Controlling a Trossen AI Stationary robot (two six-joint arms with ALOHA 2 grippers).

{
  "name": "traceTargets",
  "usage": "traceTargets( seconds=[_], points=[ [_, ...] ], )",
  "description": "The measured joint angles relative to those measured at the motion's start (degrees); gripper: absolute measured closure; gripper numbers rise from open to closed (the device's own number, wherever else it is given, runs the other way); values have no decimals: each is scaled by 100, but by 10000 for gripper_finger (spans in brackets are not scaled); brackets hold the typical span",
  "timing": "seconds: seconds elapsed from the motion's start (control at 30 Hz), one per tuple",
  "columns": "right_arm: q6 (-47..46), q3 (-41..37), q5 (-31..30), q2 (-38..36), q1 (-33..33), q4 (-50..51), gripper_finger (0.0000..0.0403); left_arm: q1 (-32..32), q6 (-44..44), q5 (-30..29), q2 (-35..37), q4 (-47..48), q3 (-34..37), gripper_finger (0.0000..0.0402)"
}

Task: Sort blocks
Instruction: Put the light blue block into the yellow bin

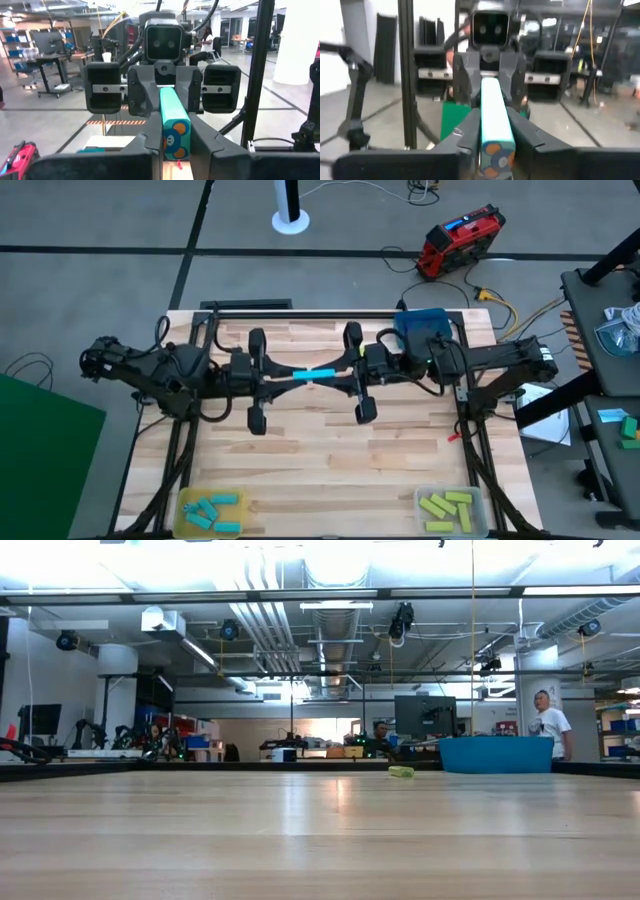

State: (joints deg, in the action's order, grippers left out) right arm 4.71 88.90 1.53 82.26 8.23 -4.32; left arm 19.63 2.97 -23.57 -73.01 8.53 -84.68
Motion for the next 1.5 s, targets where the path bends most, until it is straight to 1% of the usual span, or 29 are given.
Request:
traceTargets(
  seconds=[0.07, 0.13, 0.23, 0.3, 0.4, 0.47, 0.53, 0.6, 0.67, 0.73, 0.8, 0.9, 1.03, 1.17, 1.33, 1.5],
  points=[
    [-20, 0, -13, -11, 0, 148, 341, 14, -167, -28, 23, 207, -11, 374],
    [-50, -9, -47, -40, -13, 458, 312, 71, -520, -126, 40, 819, -180, 374],
    [-110, -18, -490, -214, -28, 1029, 261, 224, -1292, -257, 73, 2173, -716, 374],
    [-144, -15, -796, -394, -66, 1588, 236, 359, -1977, -114, 28, 3435, -1205, 374],
    [-273, 1, -1182, -583, -158, 2317, 214, 651, -3214, 468, -200, 5371, -1988, 374],
    [-339, -5, -1272, -632, -231, 2681, 208, 863, -3955, 920, -377, 6483, -2426, 374],
    [-338, -15, -1319, -673, -302, 2945, 205, 1125, -4356, 1397, -572, 7412, -2768, 374],
    [-335, -15, -1354, -719, -373, 2989, 205, 1442, -4433, 1913, -793, 8069, -2967, 374],
    [-331, -11, -1362, -724, -447, 3014, 208, 1754, -4355, 2344, -982, 8134, -3005, 374],
    [-327, -7, -1379, -678, -492, 3019, 213, 2065, -4175, 2581, -1083, 7926, -2909, 374],
    [-325, -9, -1377, -599, -511, 3025, 218, 2335, -4178, 2590, -1194, 7889, -2793, 374],
    [-294, -15, -1368, -511, -527, 3030, 225, 2777, -4320, 2583, -1422, 8089, -2514, 374],
    [-214, -15, -1365, -362, -527, 3042, 232, 3224, -4503, 2584, -1546, 7774, -1992, 374],
    [-207, -17, -1361, -264, -529, 3018, 234, 3389, -4569, 2577, -1699, 7091, -1349, 374],
    [-183, -17, -1361, -194, -529, 3021, 229, 3462, -4668, 2606, -1677, 6202, -640, 369],
    [-165, -17, -1361, -188, -529, 3021, 228, 3537, -4722, 2638, -1681, 5888, -158, 367]
  ],
)
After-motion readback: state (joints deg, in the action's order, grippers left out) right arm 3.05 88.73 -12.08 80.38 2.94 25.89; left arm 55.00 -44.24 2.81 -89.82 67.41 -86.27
